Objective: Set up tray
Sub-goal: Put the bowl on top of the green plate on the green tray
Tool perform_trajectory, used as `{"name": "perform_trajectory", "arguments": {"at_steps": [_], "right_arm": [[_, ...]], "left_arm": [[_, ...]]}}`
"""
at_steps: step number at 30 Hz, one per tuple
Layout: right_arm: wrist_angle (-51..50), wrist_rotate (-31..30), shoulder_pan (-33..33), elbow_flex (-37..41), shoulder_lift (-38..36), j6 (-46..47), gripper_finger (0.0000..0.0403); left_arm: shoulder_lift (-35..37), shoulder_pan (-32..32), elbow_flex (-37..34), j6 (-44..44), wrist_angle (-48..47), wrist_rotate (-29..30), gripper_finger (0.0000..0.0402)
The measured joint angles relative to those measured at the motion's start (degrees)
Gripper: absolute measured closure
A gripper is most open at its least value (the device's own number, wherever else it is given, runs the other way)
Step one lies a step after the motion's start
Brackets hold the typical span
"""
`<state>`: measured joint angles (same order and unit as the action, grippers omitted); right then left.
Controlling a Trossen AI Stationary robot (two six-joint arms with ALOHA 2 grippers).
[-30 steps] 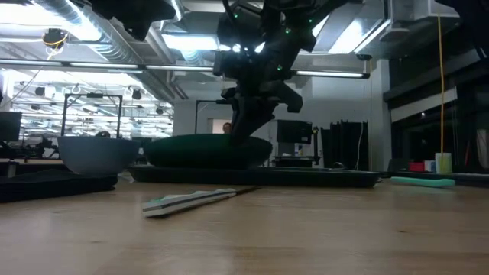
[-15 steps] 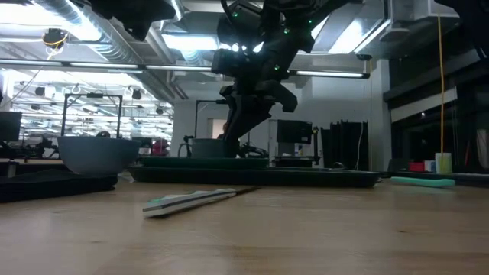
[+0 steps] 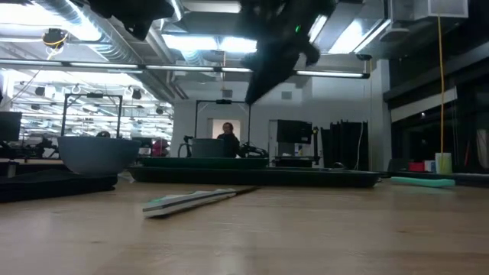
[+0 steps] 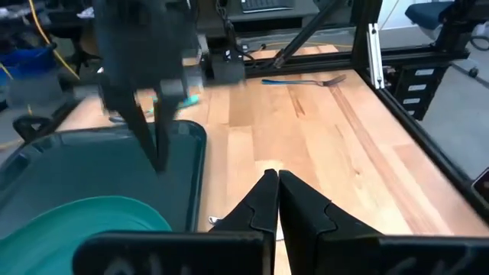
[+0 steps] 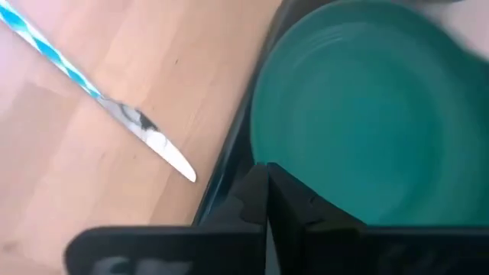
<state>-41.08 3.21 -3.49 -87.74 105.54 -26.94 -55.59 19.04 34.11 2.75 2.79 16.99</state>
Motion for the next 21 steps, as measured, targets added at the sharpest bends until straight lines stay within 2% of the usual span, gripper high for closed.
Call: {"name": "perform_trajectory", "arguments": {"at_steps": [6, 8, 11, 17, 21], "right_arm": [[-5.3, 0.0, 0.1, 0.0, -7.0, 2.1, 0.0397], [-4.4, 0.1, 0.0, 2.3, -9.4, 3.8, 0.0398], [3.8, 1.0, 0.0, 12.0, -14.4, 5.3, 0.0399], [23.2, -3.2, 0.0, 34.8, -27.9, 11.6, 0.0398], [37.7, -3.6, 0.0, 46.2, -35.8, 12.4, 0.0399]], "left_arm": [[0.0, -0.8, 0.0, -3.9, 0.3, 0.0, 0.0394], [0.0, -1.1, 0.0, -4.0, 0.3, 0.1, 0.0394], [0.0, -1.3, 0.0, -4.0, 0.3, 0.1, 0.0394], [0.0, -2.4, 0.0, -4.0, 0.0, 0.2, 0.0394], [0.0, -3.4, 0.0, -2.2, 0.0, 2.8, 0.0395]]}}
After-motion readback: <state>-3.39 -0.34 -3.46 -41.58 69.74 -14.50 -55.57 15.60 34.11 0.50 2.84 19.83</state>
